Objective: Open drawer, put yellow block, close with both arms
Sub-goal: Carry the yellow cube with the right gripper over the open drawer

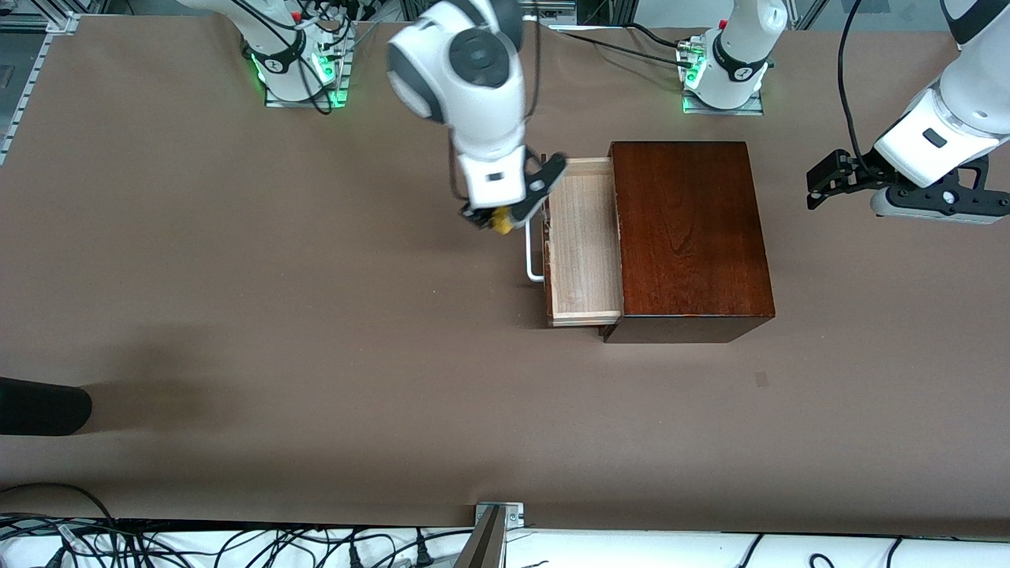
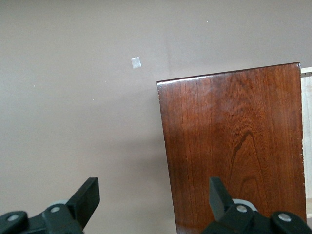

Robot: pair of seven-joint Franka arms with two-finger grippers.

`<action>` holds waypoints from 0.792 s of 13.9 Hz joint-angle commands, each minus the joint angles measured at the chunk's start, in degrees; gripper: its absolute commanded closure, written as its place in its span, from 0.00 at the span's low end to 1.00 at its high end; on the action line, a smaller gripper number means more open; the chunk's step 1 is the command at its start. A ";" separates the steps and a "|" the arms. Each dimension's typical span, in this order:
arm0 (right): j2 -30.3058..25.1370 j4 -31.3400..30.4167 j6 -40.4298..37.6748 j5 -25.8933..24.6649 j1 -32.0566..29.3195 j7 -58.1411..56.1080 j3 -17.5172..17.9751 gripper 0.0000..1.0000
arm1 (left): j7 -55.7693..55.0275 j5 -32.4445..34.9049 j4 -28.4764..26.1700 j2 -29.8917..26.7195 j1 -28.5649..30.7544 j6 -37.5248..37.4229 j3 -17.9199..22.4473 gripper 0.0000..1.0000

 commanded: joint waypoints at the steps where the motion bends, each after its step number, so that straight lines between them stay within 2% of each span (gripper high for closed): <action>1: 2.43 2.75 1.68 -1.47 4.15 -1.54 -0.46 1.00 | 0.92 -0.82 -0.62 -0.73 -0.30 0.39 0.53 0.00; 5: 5.94 5.64 5.12 -5.77 8.72 -3.46 -0.46 1.00 | 0.92 -0.91 -0.62 -0.64 -0.38 0.39 0.53 0.00; 8: 11.48 10.47 5.12 -6.39 9.87 -9.44 -0.55 1.00 | 0.92 -0.91 -0.53 -0.64 -0.38 0.39 0.53 0.00; 11: 14.30 11.81 6.60 -8.67 10.57 -10.50 -0.46 1.00 | 0.92 -1.00 -0.53 -0.64 -0.39 0.39 0.44 0.00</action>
